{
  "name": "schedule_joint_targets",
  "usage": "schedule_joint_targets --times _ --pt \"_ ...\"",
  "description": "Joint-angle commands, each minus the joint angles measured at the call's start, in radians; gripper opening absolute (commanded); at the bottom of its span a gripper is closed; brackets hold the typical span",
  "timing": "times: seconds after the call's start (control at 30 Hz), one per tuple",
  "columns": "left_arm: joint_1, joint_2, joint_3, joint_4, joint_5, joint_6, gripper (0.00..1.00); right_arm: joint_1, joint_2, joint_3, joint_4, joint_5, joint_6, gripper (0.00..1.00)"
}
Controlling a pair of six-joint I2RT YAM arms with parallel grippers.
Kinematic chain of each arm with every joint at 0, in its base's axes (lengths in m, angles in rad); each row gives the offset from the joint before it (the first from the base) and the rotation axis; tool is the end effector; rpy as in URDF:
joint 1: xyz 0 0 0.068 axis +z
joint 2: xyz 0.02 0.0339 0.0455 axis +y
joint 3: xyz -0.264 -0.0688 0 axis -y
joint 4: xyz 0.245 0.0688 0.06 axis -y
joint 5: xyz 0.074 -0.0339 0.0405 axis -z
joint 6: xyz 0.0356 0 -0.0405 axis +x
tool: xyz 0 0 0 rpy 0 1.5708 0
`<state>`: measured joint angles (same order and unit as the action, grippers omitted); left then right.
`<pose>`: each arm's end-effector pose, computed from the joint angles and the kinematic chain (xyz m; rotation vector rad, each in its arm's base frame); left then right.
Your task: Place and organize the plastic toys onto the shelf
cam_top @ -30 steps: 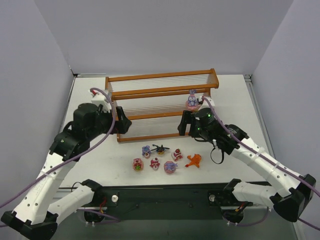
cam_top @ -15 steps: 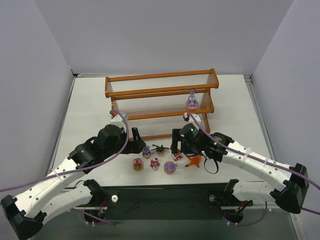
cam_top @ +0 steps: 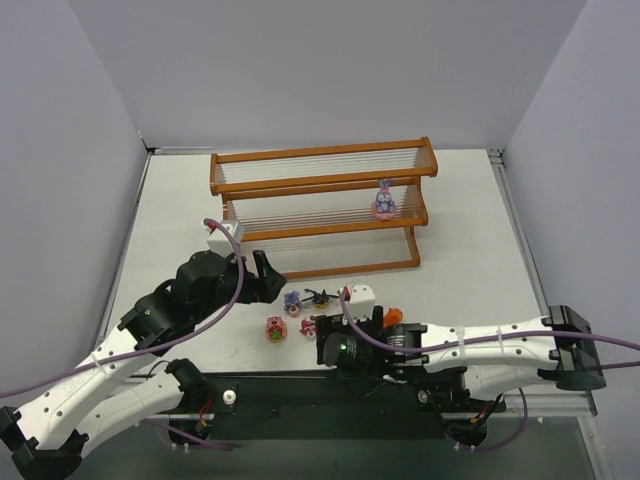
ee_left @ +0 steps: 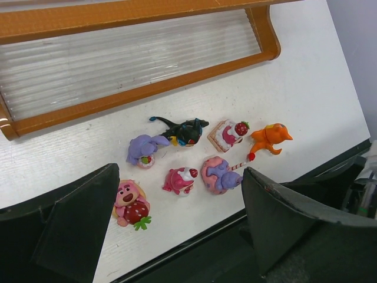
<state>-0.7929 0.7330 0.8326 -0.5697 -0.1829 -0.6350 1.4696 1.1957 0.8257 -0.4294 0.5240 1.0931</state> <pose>0.1161 -0.1086 0.3248 0.0479 2.1066 -0.6995 0.0426 0.2434 0.2513 -0.1873 2.3428 0.7304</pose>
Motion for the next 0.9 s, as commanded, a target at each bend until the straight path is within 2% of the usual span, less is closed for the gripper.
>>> schedule_joint_targets --times 0.0,0.27,0.47,0.73,0.87 --pt "-0.002 -0.023 0.059 0.03 0.007 0.063 0.95 0.035 0.113 -0.016 0.0 0.215 0.209 0.93" --pt "-0.002 -0.055 0.074 -0.001 -0.009 0.086 0.95 0.041 0.249 0.01 -0.014 0.269 0.301 0.75" --pt "-0.002 -0.064 0.102 -0.024 -0.036 0.101 0.95 0.028 0.26 -0.033 -0.022 0.281 0.373 0.67" --pt "-0.002 -0.049 0.135 -0.038 -0.043 0.113 0.95 0.024 0.297 -0.045 -0.02 0.329 0.401 0.65" --pt "-0.002 -0.041 0.146 -0.047 -0.04 0.12 0.95 0.023 0.327 -0.054 0.032 0.363 0.377 0.64"
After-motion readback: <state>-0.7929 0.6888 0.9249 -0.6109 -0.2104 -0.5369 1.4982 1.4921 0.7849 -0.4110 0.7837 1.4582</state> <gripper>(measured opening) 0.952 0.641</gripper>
